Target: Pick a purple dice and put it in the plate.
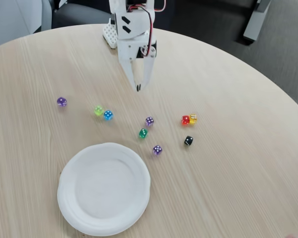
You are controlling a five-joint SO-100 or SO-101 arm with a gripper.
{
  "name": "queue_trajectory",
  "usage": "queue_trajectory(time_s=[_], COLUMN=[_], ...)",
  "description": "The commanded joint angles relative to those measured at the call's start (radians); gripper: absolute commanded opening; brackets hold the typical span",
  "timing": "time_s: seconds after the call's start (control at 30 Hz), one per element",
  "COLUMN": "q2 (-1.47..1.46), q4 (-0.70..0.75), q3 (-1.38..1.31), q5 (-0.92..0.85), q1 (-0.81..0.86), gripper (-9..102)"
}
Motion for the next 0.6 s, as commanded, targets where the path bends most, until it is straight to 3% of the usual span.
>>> queue_trajectory(time_s=[0.0,0.33,0.57], q2=[-0.071,-0.249,-0.296], q4=[-0.005,0.012,0.161], q3=[-0.100,-0.247,-0.249], q5=[0.023,0.195,0.196], q1=[0.000,0.000,-0.005], gripper=[0,0,0])
